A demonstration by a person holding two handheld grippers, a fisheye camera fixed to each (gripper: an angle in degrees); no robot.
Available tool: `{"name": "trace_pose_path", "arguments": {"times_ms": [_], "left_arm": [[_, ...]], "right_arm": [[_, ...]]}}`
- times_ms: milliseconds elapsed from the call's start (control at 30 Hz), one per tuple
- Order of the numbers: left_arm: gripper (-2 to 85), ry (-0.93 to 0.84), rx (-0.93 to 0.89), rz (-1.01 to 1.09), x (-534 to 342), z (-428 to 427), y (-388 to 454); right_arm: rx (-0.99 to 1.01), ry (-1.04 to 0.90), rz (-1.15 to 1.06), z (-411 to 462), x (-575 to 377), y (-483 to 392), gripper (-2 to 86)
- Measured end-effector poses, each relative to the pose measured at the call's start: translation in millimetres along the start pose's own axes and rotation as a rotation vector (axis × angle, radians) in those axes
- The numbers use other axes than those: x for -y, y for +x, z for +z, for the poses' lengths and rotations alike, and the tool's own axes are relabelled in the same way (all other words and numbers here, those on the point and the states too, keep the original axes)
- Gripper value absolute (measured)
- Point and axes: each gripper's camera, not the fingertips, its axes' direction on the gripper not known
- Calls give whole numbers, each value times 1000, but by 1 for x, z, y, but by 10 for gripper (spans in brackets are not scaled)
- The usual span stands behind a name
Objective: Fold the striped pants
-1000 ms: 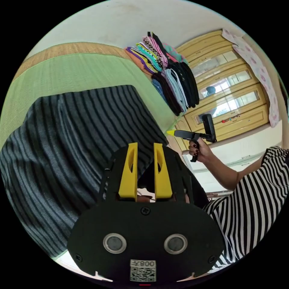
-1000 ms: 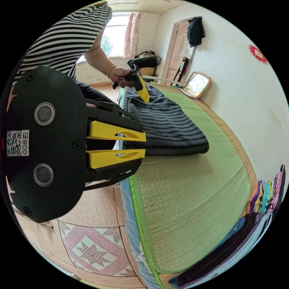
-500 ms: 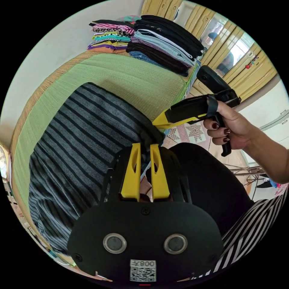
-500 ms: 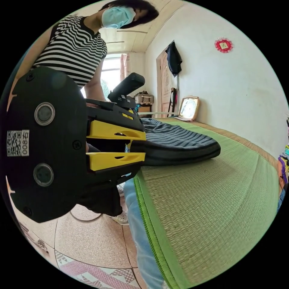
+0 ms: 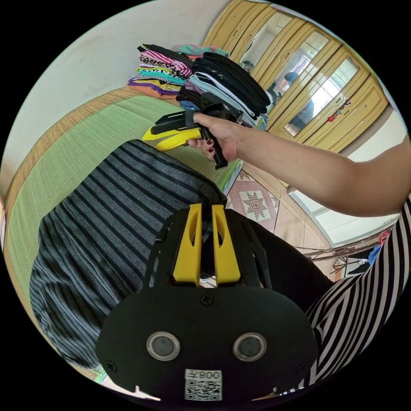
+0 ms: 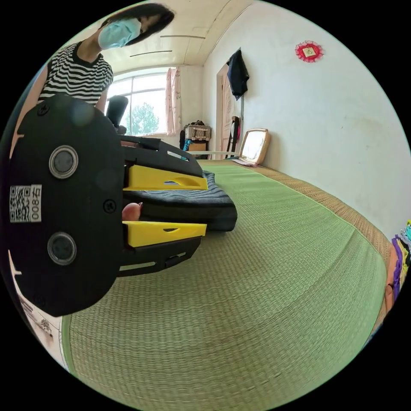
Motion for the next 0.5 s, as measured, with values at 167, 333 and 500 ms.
{"name": "trace_pose_path", "arguments": {"times_ms": [167,333,500], "left_arm": [[35,7,-31,-19,-16,-8,-1],[36,5,-97,-11,-34,-28,-6],[34,54,-169,36,-49,-64,-2]], "right_arm": [[37,-65,77,14,12,11,97],[95,-50,73,18,4,3,61],[89,25,51,2,-16,-23,46]]}}
